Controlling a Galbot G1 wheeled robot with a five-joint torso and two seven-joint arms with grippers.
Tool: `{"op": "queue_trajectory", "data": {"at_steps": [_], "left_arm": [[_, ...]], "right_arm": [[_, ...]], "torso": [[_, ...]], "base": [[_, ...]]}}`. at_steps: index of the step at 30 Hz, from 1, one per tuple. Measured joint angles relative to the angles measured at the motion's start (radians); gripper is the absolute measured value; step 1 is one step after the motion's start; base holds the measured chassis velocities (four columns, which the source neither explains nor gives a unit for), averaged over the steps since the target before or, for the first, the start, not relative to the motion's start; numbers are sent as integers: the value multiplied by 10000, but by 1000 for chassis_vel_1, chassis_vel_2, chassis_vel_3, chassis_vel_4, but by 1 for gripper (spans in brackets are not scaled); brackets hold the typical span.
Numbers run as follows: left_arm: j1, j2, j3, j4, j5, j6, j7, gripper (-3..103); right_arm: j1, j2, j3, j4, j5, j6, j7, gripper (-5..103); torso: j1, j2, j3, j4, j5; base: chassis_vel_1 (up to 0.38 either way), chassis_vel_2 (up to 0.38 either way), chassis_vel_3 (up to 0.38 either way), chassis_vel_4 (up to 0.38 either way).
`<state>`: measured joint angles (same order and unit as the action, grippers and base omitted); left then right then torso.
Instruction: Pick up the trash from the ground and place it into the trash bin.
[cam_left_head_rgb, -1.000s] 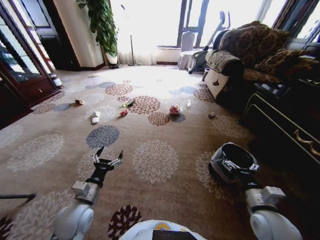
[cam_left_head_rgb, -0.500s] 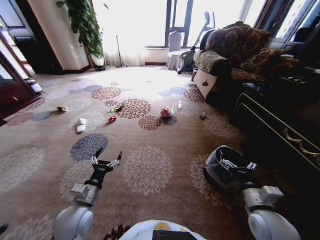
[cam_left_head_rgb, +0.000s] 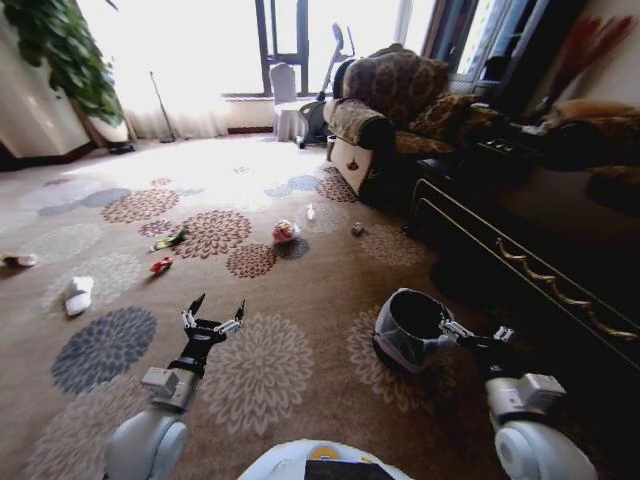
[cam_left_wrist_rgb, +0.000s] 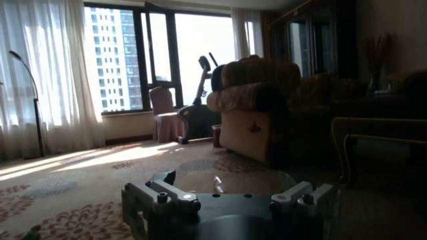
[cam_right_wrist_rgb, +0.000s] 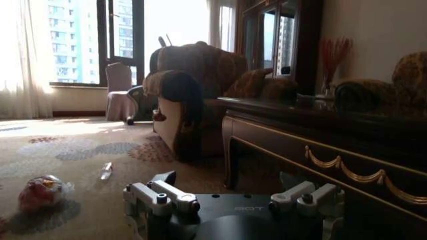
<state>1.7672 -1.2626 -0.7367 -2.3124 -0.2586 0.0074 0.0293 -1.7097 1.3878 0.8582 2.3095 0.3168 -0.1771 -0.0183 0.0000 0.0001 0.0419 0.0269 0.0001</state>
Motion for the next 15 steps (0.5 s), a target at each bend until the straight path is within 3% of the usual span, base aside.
{"op": "queue_trajectory", "data": {"at_steps": [15], "left_arm": [[54, -131, 14, 94, -6, -129, 80, 100]], "right_arm": [[100, -51, -331, -190, -113, -187, 0, 100]], "torso": [[1, 0, 1, -3, -1]], "base": [[-225, -32, -22, -216]]}}
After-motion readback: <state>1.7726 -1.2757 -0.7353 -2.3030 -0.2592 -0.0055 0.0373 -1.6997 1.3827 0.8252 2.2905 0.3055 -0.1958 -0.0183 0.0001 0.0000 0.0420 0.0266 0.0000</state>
